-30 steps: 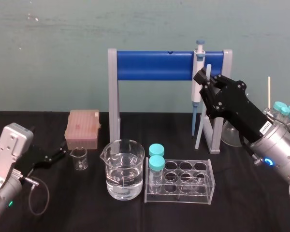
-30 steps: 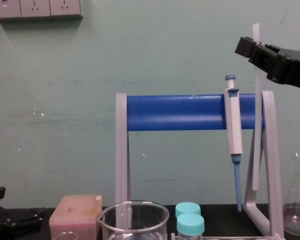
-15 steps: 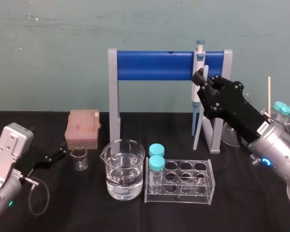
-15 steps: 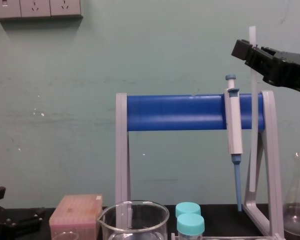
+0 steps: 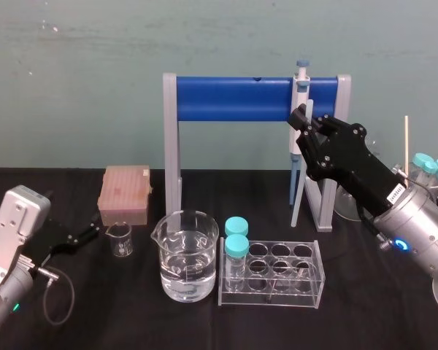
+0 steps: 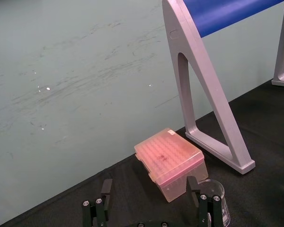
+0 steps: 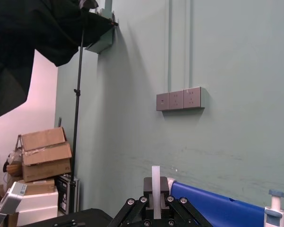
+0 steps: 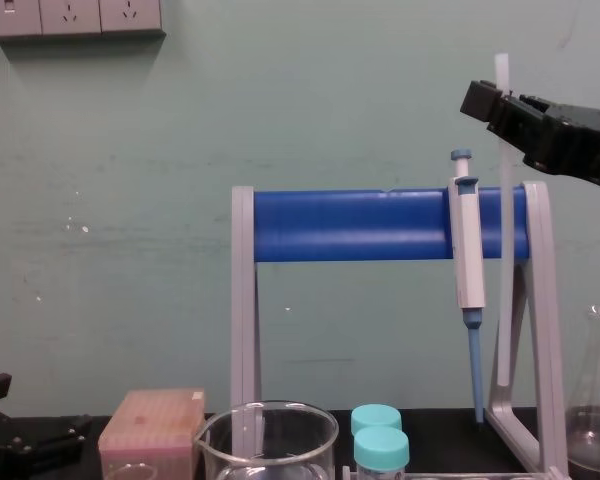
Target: Pick up the stirring rod with one hand, then place it down.
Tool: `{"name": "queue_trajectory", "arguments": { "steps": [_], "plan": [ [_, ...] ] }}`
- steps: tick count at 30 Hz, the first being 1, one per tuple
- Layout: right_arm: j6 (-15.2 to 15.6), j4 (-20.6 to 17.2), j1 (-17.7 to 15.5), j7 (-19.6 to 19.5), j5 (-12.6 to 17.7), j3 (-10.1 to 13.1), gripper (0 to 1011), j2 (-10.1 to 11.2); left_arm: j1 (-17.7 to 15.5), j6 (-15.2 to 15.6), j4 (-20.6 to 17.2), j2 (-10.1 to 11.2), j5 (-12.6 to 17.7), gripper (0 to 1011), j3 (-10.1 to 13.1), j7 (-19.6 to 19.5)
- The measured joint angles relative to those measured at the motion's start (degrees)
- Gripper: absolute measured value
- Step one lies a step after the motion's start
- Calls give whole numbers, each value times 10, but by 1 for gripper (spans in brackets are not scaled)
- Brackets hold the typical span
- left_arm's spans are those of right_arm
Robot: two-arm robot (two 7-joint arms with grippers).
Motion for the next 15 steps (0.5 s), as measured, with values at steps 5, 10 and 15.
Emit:
{"name": "queue_trajectory", "arguments": {
  "steps": [5, 10, 15],
  "plan": [
    [1, 0, 1, 1, 0, -1, 67, 0, 0, 0, 0, 0, 0, 1000, 0, 0],
    [1, 0, 0, 2, 0, -2, 67, 1, 0, 0, 0, 0, 0, 1000, 0, 0],
    [2, 0, -1, 2, 0, -3, 67, 2, 0, 0, 0, 0, 0, 1000, 0, 0]
  ]
}}
